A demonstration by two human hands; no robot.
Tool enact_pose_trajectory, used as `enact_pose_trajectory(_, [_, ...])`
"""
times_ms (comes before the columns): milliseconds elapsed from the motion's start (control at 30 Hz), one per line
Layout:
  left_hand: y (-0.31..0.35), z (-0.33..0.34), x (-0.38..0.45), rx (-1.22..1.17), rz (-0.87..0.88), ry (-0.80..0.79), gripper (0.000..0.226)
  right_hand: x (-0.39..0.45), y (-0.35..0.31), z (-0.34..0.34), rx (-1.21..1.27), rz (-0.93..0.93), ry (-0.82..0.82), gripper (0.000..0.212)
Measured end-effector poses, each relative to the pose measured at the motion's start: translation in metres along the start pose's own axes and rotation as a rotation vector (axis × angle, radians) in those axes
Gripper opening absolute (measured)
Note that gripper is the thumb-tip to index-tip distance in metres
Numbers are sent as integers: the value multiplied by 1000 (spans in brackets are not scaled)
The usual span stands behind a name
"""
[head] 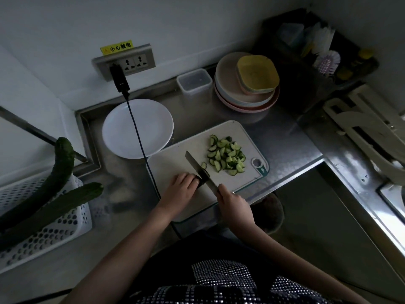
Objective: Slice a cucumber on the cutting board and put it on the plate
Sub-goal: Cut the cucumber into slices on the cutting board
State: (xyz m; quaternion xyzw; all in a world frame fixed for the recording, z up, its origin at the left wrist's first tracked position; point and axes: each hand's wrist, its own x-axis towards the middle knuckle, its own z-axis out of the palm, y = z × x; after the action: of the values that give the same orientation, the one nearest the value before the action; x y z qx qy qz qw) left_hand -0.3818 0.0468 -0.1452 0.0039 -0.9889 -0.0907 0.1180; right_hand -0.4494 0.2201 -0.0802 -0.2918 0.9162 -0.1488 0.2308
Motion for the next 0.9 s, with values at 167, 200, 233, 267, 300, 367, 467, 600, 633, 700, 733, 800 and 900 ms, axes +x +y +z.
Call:
enact_pose_trajectory(167, [3,-1,0,20,105,68,31,-1,0,0,-105,-76,-21,22])
enact_pose_trajectory(200, [3,-2,0,20,110,70,31,-1,1,-1,-129,-95,-19,21])
enact_pose_trajectory(233, [3,-2,0,19,112,70,31,0,2,-1,-159,-118,-18,20])
enact_pose_trajectory(267, [3,-1,-1,13,112,67,31,1,2,-1,-188,-138,-21,20])
enact_pose_trajectory(300, [2,-1,-1,5,108,60,31,2,3,-2,-210,-152,-29,20])
enact_pose_trajectory(367, [2,0,-2,1,102,52,31,4,3,-3,-242,-161,-44,21])
enact_pose_trajectory(467, [2,1,-3,4,107,73,31,4,2,-2,-290,-163,-67,20])
enact_pose_trajectory(600, [2,1,-3,-12,114,64,34,5,2,-1,-328,-127,-133,29])
enact_pose_trajectory(633, [1,1,-3,-15,119,66,34,6,2,-1,-329,-123,-141,31])
enact_pose_trajectory(700, [1,1,-3,-19,123,75,33,5,2,-2,-327,-122,-150,34])
enact_pose_trajectory(733, [2,1,-3,-16,121,78,32,5,2,-3,-325,-127,-148,34])
enact_pose_trajectory(800, [2,1,-3,-1,103,80,30,3,3,-3,-309,-147,-131,30])
enact_pose_trajectory(900, [1,0,-6,15,88,54,33,-4,5,-4,-292,-190,-82,21])
